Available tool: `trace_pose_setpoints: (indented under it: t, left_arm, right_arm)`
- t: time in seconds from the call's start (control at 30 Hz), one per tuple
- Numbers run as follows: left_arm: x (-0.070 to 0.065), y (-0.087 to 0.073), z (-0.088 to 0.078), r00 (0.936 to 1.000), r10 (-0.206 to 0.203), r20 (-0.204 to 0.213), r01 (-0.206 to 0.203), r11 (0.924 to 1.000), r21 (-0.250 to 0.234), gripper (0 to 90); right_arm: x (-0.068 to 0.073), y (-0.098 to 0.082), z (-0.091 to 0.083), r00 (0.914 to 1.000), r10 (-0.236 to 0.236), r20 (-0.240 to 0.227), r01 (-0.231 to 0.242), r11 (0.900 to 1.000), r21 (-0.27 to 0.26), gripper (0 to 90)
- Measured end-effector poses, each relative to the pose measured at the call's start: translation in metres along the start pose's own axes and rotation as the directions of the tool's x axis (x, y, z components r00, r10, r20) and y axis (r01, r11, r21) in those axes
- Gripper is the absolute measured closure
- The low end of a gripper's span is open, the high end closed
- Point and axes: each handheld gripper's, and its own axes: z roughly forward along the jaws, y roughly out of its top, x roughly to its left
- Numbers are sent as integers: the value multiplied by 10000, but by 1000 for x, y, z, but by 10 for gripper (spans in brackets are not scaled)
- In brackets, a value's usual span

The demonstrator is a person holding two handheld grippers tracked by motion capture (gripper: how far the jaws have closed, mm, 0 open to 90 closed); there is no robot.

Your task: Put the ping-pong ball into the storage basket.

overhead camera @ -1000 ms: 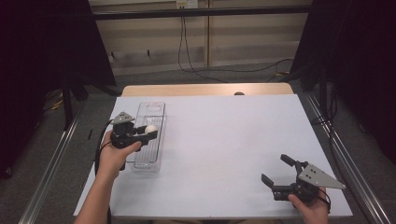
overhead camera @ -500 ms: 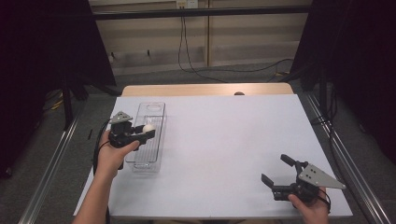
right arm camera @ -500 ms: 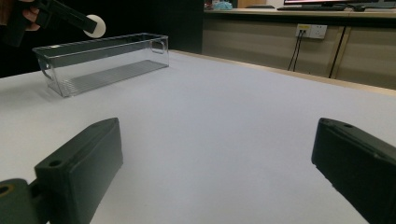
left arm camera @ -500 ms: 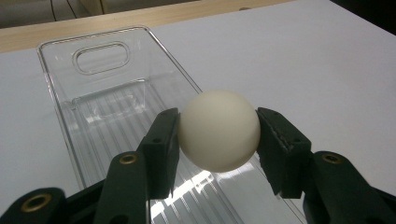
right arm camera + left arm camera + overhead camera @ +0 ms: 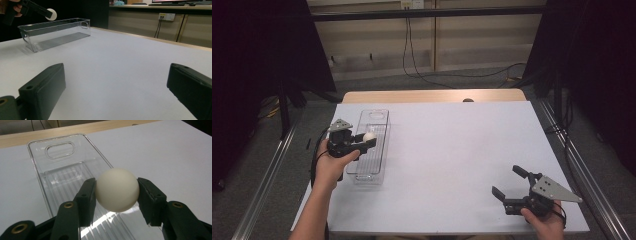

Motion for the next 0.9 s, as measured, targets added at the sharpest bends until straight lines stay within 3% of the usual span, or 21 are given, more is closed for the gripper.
trace_pose_setpoints:
  t: [0.9]
  left_arm:
    - [8, -5, 4, 9989, -147, -456, 155, 9997, 173, 511]
  right_arm:
    - [0, 0, 0, 10000, -50, 8, 50, 10000, -21, 14]
